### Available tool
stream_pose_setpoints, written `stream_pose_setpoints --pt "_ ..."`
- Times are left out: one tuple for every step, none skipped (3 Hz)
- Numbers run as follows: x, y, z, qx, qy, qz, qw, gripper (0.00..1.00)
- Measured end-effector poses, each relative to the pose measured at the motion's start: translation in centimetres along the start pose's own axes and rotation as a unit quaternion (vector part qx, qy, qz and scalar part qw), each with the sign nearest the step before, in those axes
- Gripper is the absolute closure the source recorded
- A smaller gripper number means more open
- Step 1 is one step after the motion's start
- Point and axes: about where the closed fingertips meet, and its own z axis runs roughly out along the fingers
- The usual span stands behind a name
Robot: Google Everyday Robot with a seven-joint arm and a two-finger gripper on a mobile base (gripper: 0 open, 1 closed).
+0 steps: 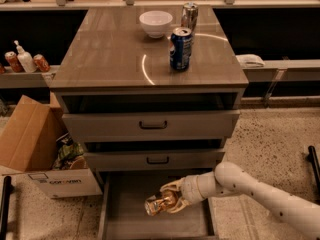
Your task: Pick orange can from bottom drawer and place on counter
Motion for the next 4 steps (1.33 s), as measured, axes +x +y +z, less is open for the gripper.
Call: stream_pose_setpoints --pt "-2.8 -2.9 -3.5 0.004 0.028 -0.001 0.9996 1.0" --pt "-2.8 -2.9 -3.5 0.004 0.028 -0.001 0.9996 1.0" --pt "-3.9 -3.7 -5.8 0.029 0.014 0.0 0.9995 1.0" --pt "-5.7 -5.0 -9.8 0.057 0.006 -0.001 0.9984 1.0"
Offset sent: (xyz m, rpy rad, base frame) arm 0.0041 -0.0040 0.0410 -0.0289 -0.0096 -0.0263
